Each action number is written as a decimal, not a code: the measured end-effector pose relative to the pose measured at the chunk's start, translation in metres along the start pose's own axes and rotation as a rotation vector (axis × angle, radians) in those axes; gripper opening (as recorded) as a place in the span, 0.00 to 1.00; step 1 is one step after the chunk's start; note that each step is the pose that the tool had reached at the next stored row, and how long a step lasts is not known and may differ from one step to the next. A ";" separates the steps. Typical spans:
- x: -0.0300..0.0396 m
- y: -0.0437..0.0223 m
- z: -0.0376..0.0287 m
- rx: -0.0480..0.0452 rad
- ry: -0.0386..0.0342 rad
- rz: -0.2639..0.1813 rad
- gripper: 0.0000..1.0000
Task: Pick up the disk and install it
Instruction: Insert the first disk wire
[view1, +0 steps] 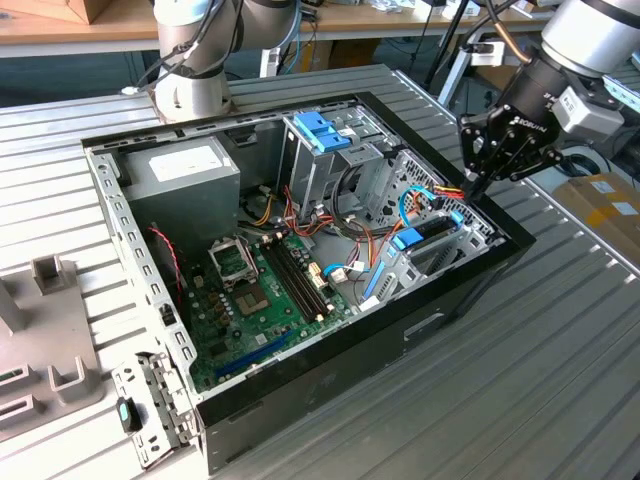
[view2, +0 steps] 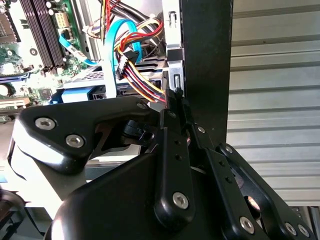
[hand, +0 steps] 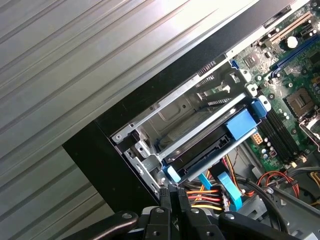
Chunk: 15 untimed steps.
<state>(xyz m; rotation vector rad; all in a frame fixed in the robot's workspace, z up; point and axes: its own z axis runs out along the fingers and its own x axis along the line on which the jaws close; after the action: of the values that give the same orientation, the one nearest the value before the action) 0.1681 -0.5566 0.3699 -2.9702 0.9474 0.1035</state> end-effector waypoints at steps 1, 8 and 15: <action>-0.0002 0.0001 0.0000 0.0000 0.0000 0.000 0.17; -0.0019 0.0014 0.0002 0.0000 0.0000 0.000 0.17; -0.0029 0.0021 0.0002 0.0000 0.0000 0.000 0.17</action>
<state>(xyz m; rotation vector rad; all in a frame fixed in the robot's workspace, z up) 0.1644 -0.5566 0.3699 -2.9701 0.9474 0.1035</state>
